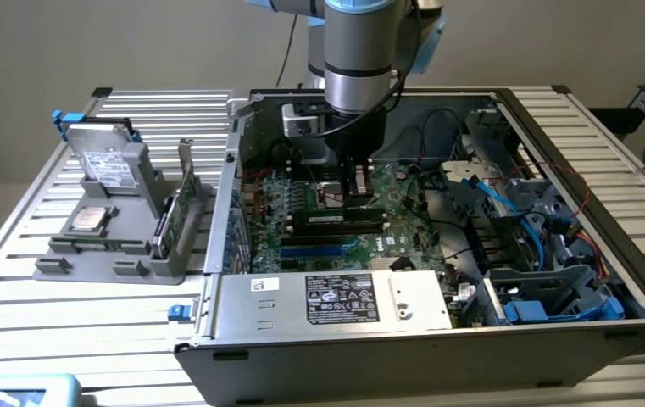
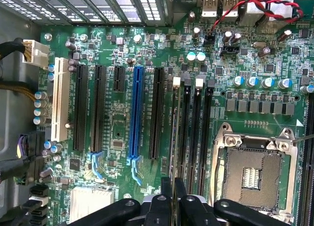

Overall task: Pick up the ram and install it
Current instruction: 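Insert the ram into the slot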

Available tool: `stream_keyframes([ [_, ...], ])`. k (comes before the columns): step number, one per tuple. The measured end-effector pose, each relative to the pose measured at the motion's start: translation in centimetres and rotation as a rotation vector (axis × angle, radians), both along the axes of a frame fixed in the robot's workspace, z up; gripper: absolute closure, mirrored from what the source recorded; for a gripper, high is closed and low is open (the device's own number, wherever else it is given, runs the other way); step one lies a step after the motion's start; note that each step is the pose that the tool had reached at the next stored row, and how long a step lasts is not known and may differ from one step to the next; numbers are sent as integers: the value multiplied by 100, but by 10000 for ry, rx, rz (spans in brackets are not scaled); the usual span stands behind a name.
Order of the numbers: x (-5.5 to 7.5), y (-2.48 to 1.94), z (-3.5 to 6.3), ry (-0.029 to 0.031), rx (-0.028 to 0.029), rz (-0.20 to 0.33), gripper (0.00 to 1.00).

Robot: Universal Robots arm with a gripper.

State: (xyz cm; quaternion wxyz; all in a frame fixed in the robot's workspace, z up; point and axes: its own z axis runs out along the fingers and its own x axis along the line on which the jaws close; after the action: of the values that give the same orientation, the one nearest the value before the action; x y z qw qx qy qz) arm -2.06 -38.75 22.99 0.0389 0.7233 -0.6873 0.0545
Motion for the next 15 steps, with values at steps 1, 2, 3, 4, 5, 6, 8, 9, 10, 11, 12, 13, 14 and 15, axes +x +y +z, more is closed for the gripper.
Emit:
stream_keyframes([
  [1, 0, 0, -1, 11, 1, -1, 86],
  [2, 0, 0, -1, 29, 1, -1, 86],
  [3, 0, 0, -1, 48, 1, 0, 86],
  [4, 0, 0, -3, 65, 3, 0, 86],
  [5, 1, 0, -6, 76, 4, 0, 86],
  [6, 2, 0, -6, 80, 1, 0, 86],
  [8, 5, 0, -8, 81, -1, 0, 86],
  [9, 9, 0, -10, 80, 1, 0, 86],
  [10, 12, 0, -11, 81, 1, 1, 86],
  [11, 16, 0, -11, 80, 1, 0, 86],
  [12, 19, 0, -12, 81, 1, 0, 86],
  [13, 19, 0, -14, 81, 1, 0, 86],
  [14, 19, 0, -15, 81, 1, -1, 86],
  [15, 19, 0, -17, 80, 2, -1, 86],
])
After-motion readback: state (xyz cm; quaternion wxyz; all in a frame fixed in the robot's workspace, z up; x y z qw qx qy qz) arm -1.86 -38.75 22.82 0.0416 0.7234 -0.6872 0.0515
